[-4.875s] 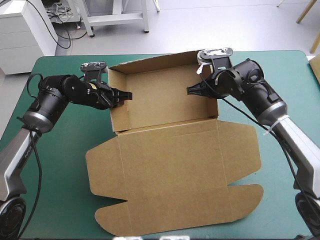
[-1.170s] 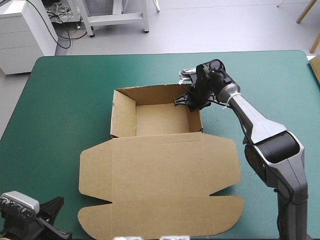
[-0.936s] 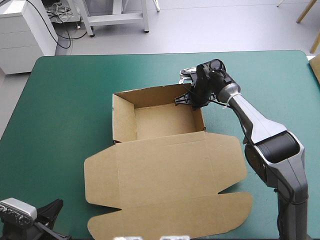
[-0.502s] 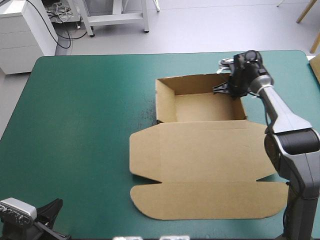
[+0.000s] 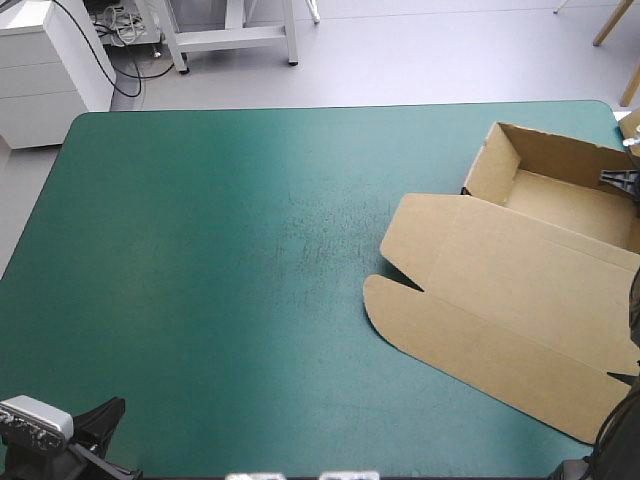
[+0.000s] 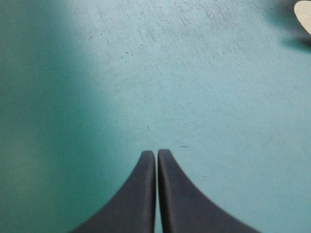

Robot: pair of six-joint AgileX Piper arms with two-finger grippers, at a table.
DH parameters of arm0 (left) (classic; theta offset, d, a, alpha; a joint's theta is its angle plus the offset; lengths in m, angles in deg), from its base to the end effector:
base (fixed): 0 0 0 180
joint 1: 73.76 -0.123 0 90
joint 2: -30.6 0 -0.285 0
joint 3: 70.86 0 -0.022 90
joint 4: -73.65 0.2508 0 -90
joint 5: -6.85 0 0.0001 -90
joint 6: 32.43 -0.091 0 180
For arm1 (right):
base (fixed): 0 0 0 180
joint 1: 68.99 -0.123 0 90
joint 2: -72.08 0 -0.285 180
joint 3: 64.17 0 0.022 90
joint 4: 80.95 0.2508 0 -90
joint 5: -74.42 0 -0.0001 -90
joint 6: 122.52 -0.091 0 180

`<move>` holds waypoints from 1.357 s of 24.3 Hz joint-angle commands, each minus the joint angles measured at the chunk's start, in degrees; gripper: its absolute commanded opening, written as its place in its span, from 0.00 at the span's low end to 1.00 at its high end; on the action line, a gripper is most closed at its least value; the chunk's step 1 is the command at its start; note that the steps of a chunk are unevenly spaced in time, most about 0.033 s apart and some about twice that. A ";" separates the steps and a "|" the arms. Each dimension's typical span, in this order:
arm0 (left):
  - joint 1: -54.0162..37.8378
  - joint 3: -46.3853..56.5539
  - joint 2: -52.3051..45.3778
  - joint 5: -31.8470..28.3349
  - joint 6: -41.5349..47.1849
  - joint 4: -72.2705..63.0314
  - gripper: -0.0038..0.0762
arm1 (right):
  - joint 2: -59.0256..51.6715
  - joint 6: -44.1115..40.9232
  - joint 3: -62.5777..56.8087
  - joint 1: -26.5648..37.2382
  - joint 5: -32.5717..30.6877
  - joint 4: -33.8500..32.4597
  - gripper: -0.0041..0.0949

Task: Fold the box

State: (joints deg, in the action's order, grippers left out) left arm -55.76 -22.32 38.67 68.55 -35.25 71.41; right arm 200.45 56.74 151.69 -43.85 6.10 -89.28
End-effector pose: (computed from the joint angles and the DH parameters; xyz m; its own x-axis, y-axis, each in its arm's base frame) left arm -0.0056 -0.0015 0.2762 -0.4402 0.1753 -0.8806 0.3513 0.9362 0.0107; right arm 0.4096 -0.2058 0.2723 -0.8722 0.3643 -0.3263 0.4259 0.8938 -0.1405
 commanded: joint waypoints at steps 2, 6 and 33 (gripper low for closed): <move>0.35 -0.85 0.89 -3.53 0.47 -0.29 0.04 | -3.24 0.74 1.77 4.45 1.30 -1.79 0.02; 0.35 -0.62 0.89 -3.32 0.47 -0.29 0.04 | -3.24 0.74 1.77 5.00 2.43 -1.50 0.02; 0.35 -1.67 4.26 -9.71 4.17 -0.58 0.04 | -28.23 8.76 5.30 -14.98 1.31 10.67 0.03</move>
State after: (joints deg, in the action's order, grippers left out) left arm -55.76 -22.77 40.27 61.70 -33.23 71.39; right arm 177.17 63.61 156.52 -54.21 5.11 -78.97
